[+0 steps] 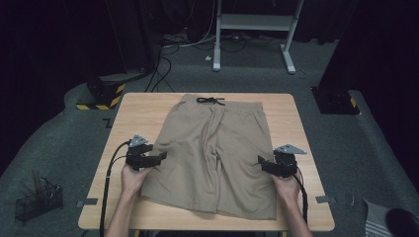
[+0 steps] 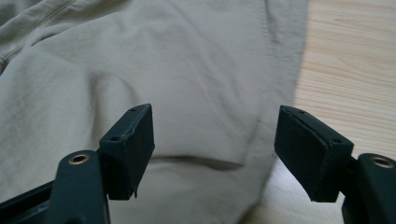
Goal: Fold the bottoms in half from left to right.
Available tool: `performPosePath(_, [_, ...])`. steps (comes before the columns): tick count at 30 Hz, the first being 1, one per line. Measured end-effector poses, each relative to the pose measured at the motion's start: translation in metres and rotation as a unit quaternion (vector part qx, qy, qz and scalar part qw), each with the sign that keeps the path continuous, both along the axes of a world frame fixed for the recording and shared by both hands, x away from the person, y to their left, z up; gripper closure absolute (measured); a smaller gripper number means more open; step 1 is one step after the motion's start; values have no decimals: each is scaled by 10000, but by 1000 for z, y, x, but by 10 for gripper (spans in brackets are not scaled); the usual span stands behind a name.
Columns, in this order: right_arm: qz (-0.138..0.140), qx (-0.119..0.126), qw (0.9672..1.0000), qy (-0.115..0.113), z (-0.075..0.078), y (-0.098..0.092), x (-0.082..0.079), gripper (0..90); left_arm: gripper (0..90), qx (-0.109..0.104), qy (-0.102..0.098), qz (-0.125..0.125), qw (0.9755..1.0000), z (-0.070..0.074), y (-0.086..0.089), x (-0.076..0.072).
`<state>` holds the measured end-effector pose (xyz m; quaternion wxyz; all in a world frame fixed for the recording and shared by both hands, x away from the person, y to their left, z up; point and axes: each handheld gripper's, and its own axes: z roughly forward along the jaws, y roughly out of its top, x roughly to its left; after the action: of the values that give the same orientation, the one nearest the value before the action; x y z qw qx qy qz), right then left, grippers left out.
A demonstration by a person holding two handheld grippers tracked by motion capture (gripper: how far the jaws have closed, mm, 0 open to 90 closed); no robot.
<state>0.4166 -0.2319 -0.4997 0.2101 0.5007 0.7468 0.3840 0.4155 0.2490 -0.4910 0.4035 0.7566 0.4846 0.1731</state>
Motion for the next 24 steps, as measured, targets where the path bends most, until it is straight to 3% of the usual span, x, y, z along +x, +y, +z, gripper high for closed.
performPosePath(3, [56, -16, 10000, 17, 0, 7, 4, 292, 263, 85, 38, -91, 9999, -2, -14, 6])
performPosePath(8, [110, -11, 9999, 61, -2, 13, 9, 295, 267, 48, 99, -119, 9999, -7, -26, 10])
performPosePath(18, [209, -296, 9991, 205, -14, 32, 16, 303, 264, 573, 320, -35, 9978, -27, -43, 17])
performPosePath(24, [266, -602, 9975, 256, -23, 35, 14, 306, 267, 605, 140, 20, 9981, -33, -44, 13])
